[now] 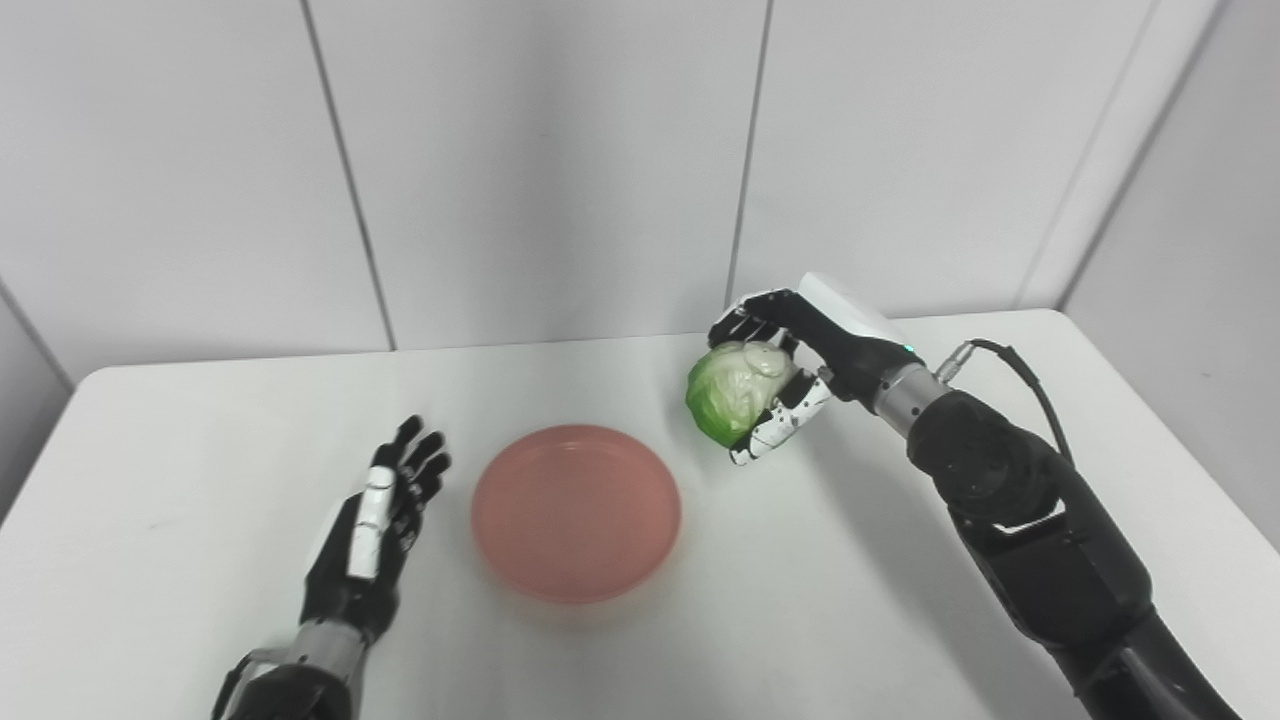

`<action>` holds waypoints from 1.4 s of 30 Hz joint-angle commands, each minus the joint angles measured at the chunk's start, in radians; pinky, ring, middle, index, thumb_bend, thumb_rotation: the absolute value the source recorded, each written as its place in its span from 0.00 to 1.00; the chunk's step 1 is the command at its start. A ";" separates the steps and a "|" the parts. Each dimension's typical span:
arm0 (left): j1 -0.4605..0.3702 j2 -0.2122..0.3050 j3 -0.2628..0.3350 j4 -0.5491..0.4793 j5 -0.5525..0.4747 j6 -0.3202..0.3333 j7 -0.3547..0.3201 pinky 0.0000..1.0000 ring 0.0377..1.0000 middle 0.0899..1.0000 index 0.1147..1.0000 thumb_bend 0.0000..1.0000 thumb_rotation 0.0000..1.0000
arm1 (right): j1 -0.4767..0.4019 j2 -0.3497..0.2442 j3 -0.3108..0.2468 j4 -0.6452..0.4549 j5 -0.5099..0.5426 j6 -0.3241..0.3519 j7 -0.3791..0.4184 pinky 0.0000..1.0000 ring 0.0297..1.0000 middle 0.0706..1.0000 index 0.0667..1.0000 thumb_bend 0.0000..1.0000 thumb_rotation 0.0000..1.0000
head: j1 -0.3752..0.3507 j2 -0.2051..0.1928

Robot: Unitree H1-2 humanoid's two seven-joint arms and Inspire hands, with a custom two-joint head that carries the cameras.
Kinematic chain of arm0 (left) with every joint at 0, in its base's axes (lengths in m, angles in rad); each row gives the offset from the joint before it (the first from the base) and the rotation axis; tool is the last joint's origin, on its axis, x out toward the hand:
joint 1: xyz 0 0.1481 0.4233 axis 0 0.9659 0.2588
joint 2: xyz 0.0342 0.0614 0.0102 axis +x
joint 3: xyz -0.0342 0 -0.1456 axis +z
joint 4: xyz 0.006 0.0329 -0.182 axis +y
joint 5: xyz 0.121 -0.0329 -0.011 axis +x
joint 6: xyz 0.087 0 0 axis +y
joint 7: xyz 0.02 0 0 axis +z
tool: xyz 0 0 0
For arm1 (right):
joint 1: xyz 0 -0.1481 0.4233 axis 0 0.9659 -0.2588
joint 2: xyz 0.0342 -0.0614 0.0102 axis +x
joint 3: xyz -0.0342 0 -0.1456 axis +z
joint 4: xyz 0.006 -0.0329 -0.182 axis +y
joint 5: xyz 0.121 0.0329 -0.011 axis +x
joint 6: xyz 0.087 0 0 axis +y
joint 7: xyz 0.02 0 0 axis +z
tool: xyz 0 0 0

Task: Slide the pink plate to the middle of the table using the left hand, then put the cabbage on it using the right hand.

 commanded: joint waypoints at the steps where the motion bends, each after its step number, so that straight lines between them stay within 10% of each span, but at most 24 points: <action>1: 0.009 -0.032 -0.037 0.053 0.025 0.084 -0.016 0.99 0.95 0.95 0.95 0.65 1.00 | -0.059 0.010 0.008 -0.009 0.002 -0.051 -0.001 0.40 0.42 0.41 0.48 0.53 0.00 | 0.023 0.002; 42: -0.007 -0.073 -0.079 0.013 0.063 0.143 0.023 0.96 0.95 0.96 0.97 0.59 1.00 | -0.113 0.207 0.155 0.322 -0.057 -0.248 -0.032 0.43 0.45 0.43 0.47 0.53 0.00 | 0.132 0.040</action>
